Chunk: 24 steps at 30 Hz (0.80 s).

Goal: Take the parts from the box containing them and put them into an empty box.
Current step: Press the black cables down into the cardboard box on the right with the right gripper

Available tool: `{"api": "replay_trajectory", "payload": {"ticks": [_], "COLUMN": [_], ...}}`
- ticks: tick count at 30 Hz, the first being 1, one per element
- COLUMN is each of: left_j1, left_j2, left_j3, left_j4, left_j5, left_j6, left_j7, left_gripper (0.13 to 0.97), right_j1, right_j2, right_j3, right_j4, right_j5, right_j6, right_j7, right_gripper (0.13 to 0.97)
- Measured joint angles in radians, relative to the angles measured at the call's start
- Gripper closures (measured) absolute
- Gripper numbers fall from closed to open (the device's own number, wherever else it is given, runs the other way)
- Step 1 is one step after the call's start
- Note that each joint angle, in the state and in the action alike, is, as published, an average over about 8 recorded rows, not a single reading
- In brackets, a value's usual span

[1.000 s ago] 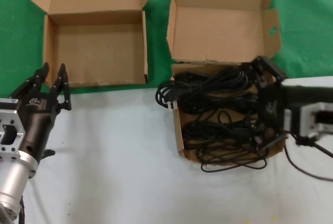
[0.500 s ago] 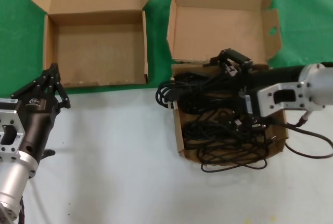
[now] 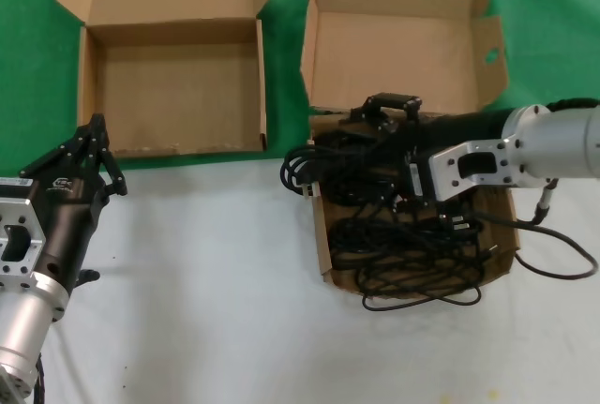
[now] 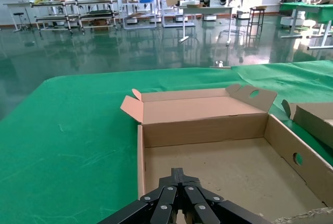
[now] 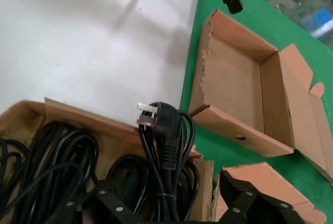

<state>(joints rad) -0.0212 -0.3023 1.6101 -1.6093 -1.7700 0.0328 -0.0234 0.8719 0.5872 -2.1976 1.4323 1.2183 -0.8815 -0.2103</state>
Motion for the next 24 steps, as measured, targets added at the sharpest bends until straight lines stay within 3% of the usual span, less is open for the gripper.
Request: {"api": "replay_trajectory", "payload": {"ticks": [2, 19, 24], "left_j1": [0.000, 0.000, 0.000], "left_j2": [0.000, 0.000, 0.000], "left_j3": [0.000, 0.000, 0.000], "left_j4": [0.000, 0.000, 0.000], "left_j5": [0.000, 0.000, 0.000], "left_j6": [0.000, 0.000, 0.000], "left_j7": [0.000, 0.000, 0.000], "left_gripper": [0.952, 0.952, 0.952], "right_j1": [0.000, -0.009, -0.014], "right_j2": [-0.011, -0.056, -0.057], "right_j3": [0.001, 0.017, 0.027], "right_j4": [-0.009, -0.052, -0.046], "right_j5": [-0.011, -0.045, -0.043], "right_j6": [0.004, 0.011, 0.013], "right_j7": [-0.008, -0.045, -0.049], "right_gripper": [0.373, 0.766, 0.822]}}
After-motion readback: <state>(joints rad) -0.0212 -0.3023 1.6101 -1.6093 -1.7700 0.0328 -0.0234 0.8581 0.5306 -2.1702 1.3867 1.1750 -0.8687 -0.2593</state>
